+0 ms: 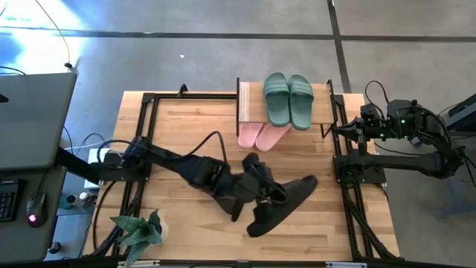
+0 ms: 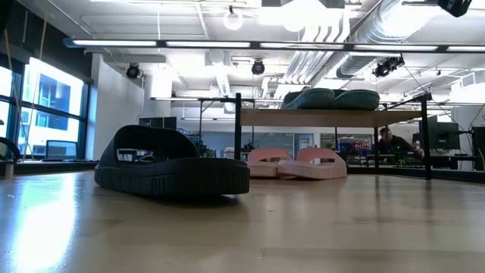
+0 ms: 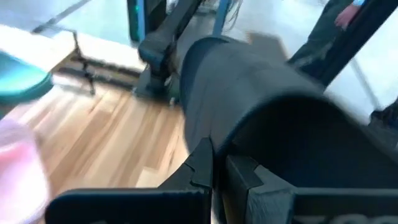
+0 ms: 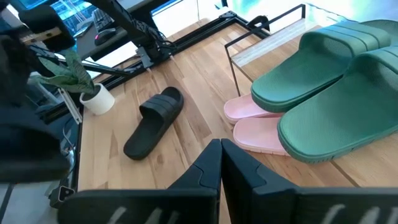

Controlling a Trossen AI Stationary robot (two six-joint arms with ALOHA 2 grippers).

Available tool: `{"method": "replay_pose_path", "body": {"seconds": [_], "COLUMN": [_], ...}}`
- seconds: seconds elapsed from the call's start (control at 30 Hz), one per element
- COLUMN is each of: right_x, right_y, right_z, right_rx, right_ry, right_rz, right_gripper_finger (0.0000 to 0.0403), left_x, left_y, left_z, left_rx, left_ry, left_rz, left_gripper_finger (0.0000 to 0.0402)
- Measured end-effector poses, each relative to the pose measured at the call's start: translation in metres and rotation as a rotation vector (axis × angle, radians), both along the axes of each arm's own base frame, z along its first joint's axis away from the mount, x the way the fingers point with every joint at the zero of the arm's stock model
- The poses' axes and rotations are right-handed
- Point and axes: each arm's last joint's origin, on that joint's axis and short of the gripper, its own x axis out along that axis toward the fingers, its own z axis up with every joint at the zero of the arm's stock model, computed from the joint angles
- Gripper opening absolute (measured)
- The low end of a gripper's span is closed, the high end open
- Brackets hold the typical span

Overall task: Pick and place slides into the shelf
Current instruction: Move the bottom black slide to the top right of the table

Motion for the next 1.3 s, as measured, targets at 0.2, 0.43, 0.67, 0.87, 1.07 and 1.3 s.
{"method": "replay_pose_path", "body": {"seconds": [0.2,0.43,0.67,0.87,1.07,1.3], "right_x": [0.0,0.0,0.0,0.0,0.0,0.0], "right_y": [0.0,0.0,0.0,0.0,0.0,0.0], "right_z": [0.0,0.0,0.0,0.0,0.0,0.0], "right_rx": [0.0,0.0,0.0,0.0,0.0,0.0], "right_ry": [0.001,0.0,0.0,0.0,0.0,0.0], "right_rz": [0.001,0.0,0.0,0.0,0.0,0.0], "right_gripper_finger": [0.0002,0.0002,0.0002,0.0002,0.0002,0.0002], "left_x": [0.023,0.049,0.064,0.077,0.081,0.093], "left_y": [0.013,0.033,0.061,0.085,0.109,0.124], "left_z": [-0.024,-0.066,-0.109,-0.138,-0.156,-0.176], "left_rx": [0.028,0.119,0.281,0.435,0.484,0.548], "left_ry": [0.025,0.145,0.341,0.45,0.535,0.535], "left_rz": [0.002,-0.012,-0.042,-0.09,-0.124,-0.159], "left_gripper_finger": [0.0,0.0,0.0,0.0,0.0,0.0]}}
